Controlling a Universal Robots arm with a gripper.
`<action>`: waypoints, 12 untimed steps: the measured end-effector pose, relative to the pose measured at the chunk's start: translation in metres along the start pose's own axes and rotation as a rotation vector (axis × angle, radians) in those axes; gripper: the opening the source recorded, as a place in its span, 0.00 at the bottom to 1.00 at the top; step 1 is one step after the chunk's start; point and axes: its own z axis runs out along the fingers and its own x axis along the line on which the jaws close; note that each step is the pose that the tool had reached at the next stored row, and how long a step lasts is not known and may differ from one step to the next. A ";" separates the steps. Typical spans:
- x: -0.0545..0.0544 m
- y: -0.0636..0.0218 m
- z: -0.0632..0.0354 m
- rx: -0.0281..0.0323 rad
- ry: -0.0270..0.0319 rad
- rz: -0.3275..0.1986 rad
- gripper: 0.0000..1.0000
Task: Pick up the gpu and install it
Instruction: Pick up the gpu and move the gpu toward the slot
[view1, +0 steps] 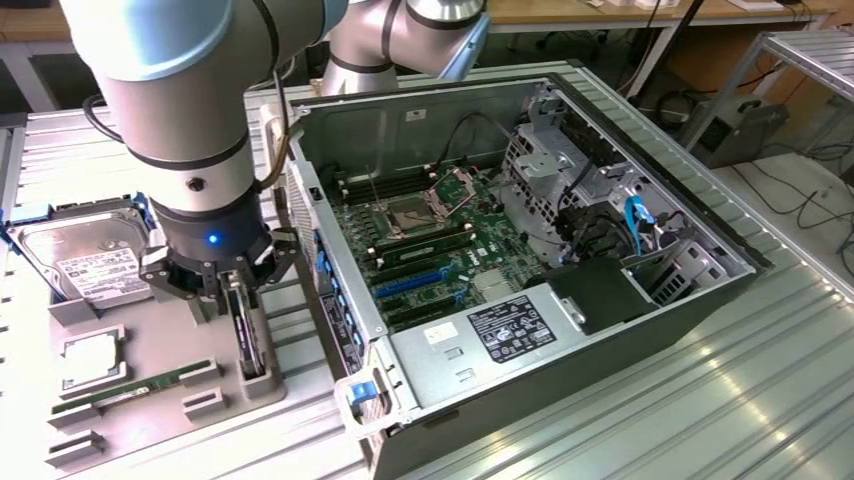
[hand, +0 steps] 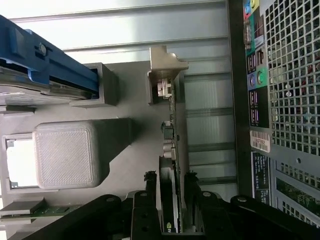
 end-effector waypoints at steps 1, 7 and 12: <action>0.000 0.0000 0.0000 0.0001 -0.0001 0.000 0.36; 0.003 -0.0005 0.0014 0.0001 -0.0006 0.000 0.36; 0.003 -0.0006 0.0039 0.0008 0.0003 -0.070 0.26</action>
